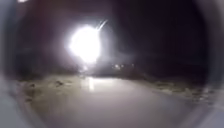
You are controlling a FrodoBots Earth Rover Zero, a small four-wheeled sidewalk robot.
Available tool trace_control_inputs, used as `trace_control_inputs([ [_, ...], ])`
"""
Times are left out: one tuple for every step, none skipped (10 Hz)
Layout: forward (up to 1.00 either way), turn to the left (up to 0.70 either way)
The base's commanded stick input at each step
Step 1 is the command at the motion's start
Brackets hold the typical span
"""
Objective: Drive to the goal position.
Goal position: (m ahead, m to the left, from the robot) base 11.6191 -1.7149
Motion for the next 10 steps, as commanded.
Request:
trace_control_inputs([
  [0.85, 0.0],
  [0.85, 0.0],
  [0.85, 0.0],
  [0.85, 0.0],
  [0.85, 0.0],
  [0.85, 0.0],
  [0.85, 0.0],
  [0.85, 0.17],
  [0.85, 0.34],
  [0.85, 0.34],
])
